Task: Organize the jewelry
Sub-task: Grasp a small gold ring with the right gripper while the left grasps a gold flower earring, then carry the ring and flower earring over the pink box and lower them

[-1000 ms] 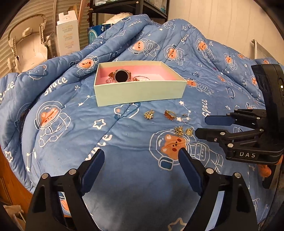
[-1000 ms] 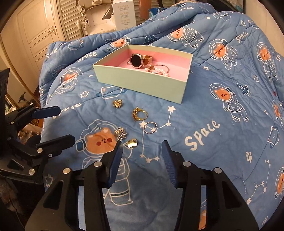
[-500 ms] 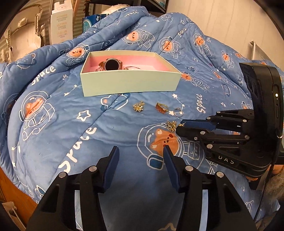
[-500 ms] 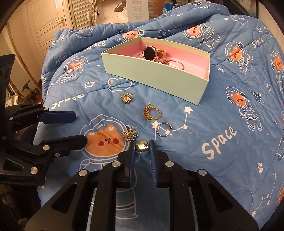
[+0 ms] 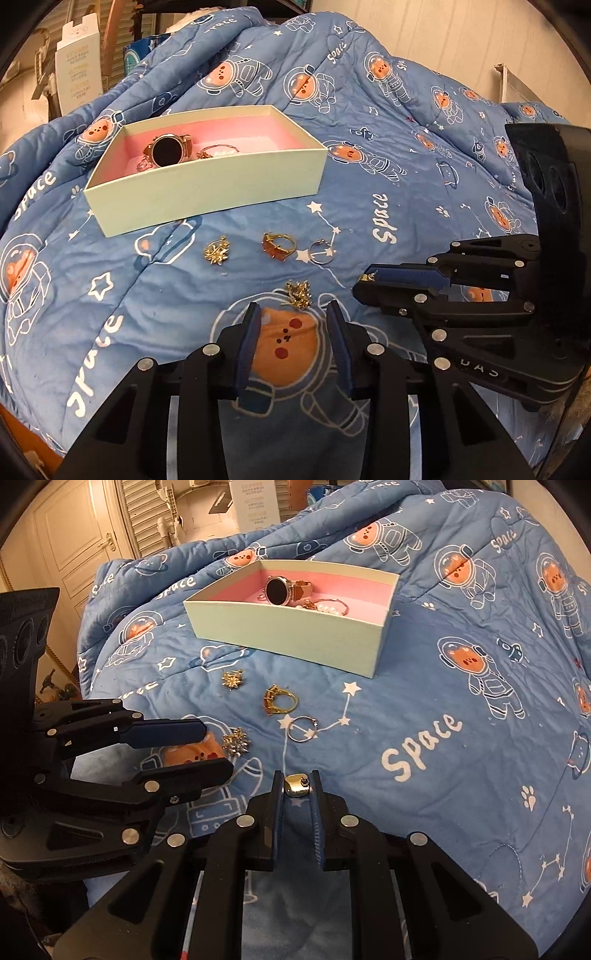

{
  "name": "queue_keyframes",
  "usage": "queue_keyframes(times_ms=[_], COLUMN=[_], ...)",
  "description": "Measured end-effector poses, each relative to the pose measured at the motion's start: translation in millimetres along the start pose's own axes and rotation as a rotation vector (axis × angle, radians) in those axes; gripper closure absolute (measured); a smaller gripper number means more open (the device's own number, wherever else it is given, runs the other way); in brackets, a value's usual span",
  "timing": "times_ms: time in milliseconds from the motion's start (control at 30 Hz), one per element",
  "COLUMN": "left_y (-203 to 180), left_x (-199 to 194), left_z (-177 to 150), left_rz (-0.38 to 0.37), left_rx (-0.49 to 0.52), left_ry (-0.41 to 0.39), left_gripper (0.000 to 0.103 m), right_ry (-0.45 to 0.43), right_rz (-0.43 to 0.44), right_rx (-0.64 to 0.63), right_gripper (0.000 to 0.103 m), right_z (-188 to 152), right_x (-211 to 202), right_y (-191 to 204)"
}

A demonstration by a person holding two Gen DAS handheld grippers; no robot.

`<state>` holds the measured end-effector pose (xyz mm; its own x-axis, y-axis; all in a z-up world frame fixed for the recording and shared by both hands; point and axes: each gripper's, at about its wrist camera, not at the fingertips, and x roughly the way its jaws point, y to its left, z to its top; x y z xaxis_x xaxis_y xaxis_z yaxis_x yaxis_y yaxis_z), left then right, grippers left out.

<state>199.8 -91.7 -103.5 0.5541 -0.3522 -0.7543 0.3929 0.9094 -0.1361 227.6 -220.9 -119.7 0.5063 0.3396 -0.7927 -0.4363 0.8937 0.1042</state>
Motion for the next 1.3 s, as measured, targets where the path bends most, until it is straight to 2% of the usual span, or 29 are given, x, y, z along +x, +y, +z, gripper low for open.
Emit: queue_keyframes(times_ms=[233,467,800,1067,1300], left_y=[-1,1,16,32,50], left_x=[14,10,-25,-54,-59], left_z=[8,8,13,26,43], left_rz=[-0.011,-0.019,-0.031,-0.006,0.008], left_rx=[-0.011,-0.025,-0.079,-0.094,-0.104], left_ry=[0.014,0.007,-0.054,-0.106,-0.113], left_gripper=[0.084,0.085,0.085,0.085,0.085], right_ry=[0.004,0.005,-0.014,-0.051,-0.077], right_rz=[-0.005,-0.002,0.041,0.112,0.124], right_rx=[0.027,0.044,0.051,0.030,-0.032], right_gripper=[0.089,0.089,0.089,0.089,0.089], right_z=[-2,-1,9,37,70], right_x=[-2,0,-12,-26,-29], right_y=[-8,-8,-2,12,23])
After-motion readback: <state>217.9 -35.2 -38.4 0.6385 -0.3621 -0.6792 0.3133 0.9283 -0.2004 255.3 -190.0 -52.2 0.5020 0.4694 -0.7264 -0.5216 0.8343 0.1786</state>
